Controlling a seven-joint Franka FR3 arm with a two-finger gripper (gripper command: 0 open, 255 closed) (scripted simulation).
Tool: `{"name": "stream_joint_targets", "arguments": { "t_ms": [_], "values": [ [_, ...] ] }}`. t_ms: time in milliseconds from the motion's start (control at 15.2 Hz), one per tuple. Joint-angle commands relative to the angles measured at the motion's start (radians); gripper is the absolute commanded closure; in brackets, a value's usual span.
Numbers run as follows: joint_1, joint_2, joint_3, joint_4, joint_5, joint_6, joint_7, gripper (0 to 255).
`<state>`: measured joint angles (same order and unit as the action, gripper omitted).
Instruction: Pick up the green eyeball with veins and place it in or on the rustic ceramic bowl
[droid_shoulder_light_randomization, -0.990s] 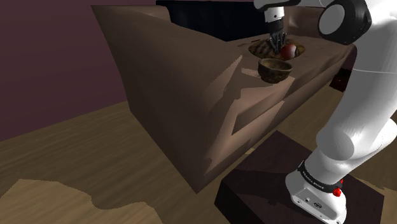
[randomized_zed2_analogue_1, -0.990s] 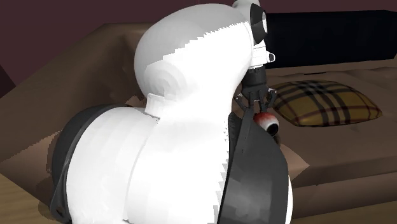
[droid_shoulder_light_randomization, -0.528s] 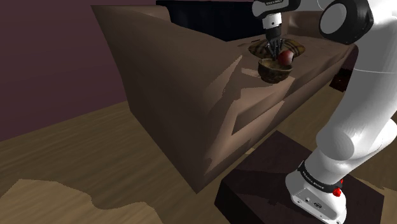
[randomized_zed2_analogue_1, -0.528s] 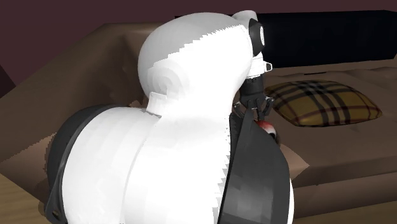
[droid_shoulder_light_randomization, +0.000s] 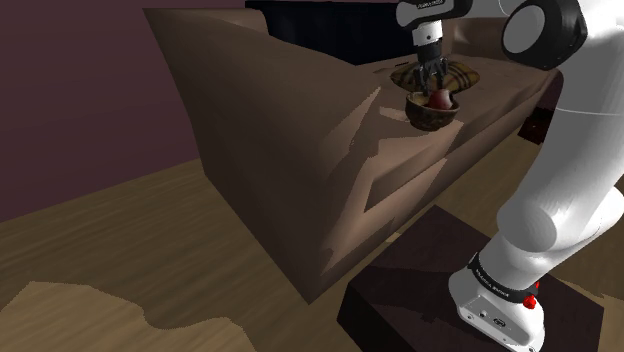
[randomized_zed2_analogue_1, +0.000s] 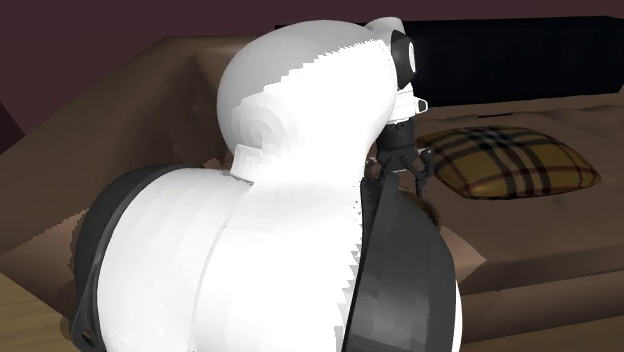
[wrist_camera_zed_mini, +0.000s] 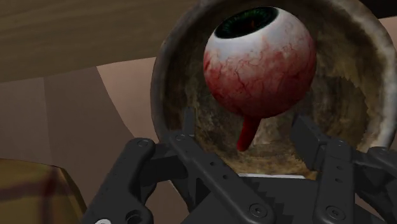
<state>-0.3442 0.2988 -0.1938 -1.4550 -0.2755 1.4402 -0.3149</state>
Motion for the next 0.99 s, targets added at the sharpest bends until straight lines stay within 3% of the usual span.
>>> {"name": "stream_joint_targets", "arguments": {
  "t_ms": [0, 198, 462, 924],
  "values": [
    [0.000, 0.000, 0.000, 0.000, 0.000, 0.000, 0.000, 0],
    [0.000, 0.000, 0.000, 0.000, 0.000, 0.000, 0.000, 0],
    [0.010, 0.081, 0.005, 0.232, 0.010, -0.152, -0.024, 0],
    [0.010, 0.081, 0.005, 0.232, 0.010, -0.152, -0.024, 0]
  ]
}}
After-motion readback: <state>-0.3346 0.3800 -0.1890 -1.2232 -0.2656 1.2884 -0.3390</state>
